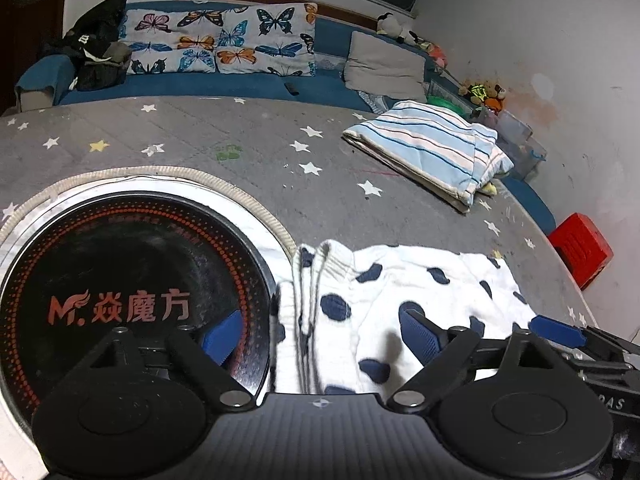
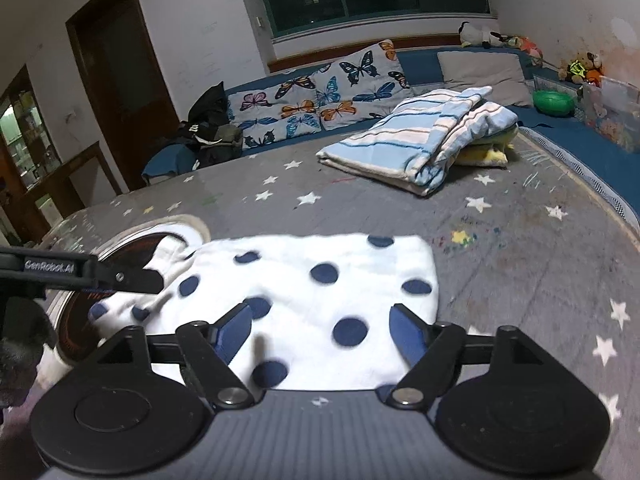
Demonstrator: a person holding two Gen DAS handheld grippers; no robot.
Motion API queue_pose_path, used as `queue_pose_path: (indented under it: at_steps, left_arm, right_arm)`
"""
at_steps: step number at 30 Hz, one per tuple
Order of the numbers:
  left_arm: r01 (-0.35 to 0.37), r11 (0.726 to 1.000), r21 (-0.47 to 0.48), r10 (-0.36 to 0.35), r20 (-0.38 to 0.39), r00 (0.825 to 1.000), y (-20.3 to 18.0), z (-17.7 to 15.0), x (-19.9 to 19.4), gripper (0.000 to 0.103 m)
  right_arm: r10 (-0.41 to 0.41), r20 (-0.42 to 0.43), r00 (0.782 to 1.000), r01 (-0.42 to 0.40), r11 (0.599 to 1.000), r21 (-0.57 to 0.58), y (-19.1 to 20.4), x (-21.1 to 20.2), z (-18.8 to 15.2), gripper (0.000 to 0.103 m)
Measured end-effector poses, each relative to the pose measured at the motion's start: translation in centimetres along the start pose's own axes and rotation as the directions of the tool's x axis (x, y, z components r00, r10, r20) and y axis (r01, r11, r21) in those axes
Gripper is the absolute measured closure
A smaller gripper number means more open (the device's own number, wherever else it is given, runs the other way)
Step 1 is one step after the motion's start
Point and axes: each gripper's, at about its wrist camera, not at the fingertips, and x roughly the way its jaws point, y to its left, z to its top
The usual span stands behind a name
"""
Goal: Fold clothes
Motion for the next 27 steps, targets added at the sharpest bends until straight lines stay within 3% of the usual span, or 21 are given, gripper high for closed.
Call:
queue_pose_path:
  at_steps: [13, 19, 27]
  left_arm:
    - [-0.048, 0.995, 0.087, 0.047, 0.011, 0.999, -0.2, -3.0, -1.6, 0.005]
    - [-0.035, 0.993, 0.112, 0.032, 0.023, 0.999, -0.1, -4.5, -3.0, 0.0]
    - [-0.023, 0.992, 0.126, 0.019, 0.033, 0.999, 0.3, -6.2, -4.4, 0.0]
  right_arm:
    - [-0.106, -0.017, 0.994, 0.103, 0.987, -0.123, 2.8, -2.4, -3.7, 0.01]
    - [-0.115, 0.005, 0.993, 0.115, 0.989, -0.089, 3.0, -3.6, -4.8, 0.0]
    - [-0.141, 0.023, 0.99, 0.142, 0.989, -0.03, 3.3, -4.7, -5.7, 0.0]
